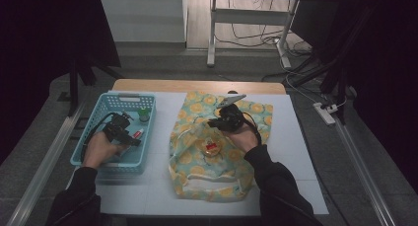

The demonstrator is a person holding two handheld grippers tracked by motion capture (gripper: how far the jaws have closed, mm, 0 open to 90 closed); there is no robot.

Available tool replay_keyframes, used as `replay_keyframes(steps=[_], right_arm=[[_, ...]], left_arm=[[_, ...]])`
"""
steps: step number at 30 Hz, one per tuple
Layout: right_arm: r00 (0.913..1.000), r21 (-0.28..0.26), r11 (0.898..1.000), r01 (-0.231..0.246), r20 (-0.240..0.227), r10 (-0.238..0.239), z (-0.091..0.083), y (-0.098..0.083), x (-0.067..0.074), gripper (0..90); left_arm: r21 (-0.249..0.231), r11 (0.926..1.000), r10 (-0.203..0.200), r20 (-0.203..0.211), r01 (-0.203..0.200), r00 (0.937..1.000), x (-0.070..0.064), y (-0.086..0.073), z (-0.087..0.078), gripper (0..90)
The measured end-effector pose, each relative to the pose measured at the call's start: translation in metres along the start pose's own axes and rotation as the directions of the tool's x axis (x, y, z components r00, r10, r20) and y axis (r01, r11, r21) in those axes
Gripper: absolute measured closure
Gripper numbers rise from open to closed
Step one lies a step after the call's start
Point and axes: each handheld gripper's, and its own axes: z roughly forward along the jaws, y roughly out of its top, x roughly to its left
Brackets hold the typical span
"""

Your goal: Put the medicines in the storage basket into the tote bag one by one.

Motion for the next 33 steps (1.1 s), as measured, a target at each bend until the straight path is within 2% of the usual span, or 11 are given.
replay_keyframes(steps=[1, 6, 9, 15, 21, 25, 29, 33], right_arm=[[1.0, -0.001, 1.0, 0.0, 0.001, 0.0, 0.0, 0.0, 0.0, 90.0], [1.0, 0.001, 1.0, 0.0, -0.002, 0.0, 0.001, 0.0, 0.001, 90.0], [1.0, 0.002, 1.0, -0.001, -0.003, 0.001, 0.001, 0.0, 0.001, 90.0], [1.0, 0.004, 1.0, -0.001, -0.003, 0.001, 0.002, -0.001, 0.001, 90.0], [1.0, 0.003, 1.0, -0.001, -0.003, 0.001, 0.002, -0.001, 0.001, 90.0], [1.0, 0.002, 1.0, 0.002, -0.002, -0.002, 0.001, 0.0, 0.001, 90.0], [1.0, 0.0, 1.0, 0.001, -0.001, -0.001, -0.001, 0.0, 0.001, 90.0], [1.0, -0.001, 1.0, 0.001, -0.002, -0.001, -0.001, 0.001, 0.001, 90.0]], left_arm=[[-0.003, 1.0, 0.001, 0.004, -0.001, 1.0, 0.0, 0.0, 0.0, 36.3], [0.001, 0.9999, -0.015, 0.003, 0.015, 0.9999, 0.002, -0.001, -0.003, 50.5], [-0.003, 0.9996, -0.028, 0.038, 0.028, 0.9989, 0.005, -0.004, -0.004, 58.9], [0.001, 0.9994, -0.036, 0.077, 0.036, 0.9964, 0.006, -0.006, -0.005, 72.5], [0.015, 0.9985, -0.053, 0.068, 0.052, 0.9963, 0.004, -0.004, -0.005, 73.9], [0.008, 0.9987, -0.05, 0.068, 0.05, 0.9964, 0.005, -0.004, -0.006, 74.2], [-0.039, 0.999, -0.02, 0.05, 0.022, 0.9985, 0.004, -0.004, -0.01, 74.2], [-0.083, 0.9964, -0.014, 0.04, 0.018, 0.9991, 0.004, -0.002, -0.018, 74.3]])
